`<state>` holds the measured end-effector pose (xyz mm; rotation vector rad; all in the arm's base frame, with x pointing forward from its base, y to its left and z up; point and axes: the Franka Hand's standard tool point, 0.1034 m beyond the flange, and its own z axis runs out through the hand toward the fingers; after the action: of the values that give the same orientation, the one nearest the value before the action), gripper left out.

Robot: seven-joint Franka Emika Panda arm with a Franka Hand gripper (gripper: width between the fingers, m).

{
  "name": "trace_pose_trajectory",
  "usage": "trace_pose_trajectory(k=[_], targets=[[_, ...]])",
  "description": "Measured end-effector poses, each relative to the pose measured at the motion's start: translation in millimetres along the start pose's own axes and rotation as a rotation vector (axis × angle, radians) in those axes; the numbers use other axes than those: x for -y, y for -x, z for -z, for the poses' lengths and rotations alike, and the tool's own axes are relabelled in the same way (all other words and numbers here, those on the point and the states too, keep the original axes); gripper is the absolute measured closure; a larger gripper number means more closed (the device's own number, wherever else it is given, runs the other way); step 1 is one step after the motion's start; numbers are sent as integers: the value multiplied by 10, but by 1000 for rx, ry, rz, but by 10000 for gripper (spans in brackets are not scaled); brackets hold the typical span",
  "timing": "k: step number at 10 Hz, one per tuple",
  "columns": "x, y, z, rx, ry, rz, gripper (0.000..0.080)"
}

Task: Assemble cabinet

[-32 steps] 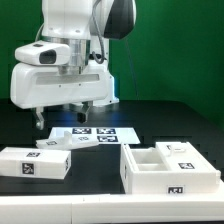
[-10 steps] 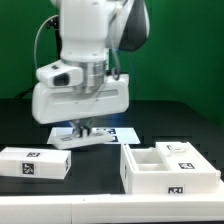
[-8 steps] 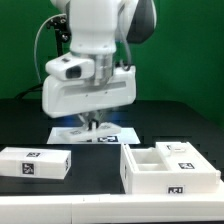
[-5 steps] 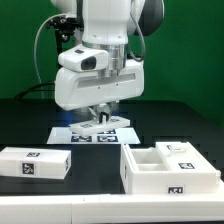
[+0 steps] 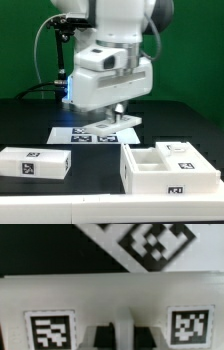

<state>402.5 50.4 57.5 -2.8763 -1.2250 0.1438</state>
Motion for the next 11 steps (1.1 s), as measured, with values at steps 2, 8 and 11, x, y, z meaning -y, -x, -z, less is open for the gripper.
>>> trace_pose_trajectory(k=[2,8,11], targets=[[46,-32,-4,3,3,34,735],[-80,-262,47,4,5,473,735],[-31,-290,31,1,4,483,735]])
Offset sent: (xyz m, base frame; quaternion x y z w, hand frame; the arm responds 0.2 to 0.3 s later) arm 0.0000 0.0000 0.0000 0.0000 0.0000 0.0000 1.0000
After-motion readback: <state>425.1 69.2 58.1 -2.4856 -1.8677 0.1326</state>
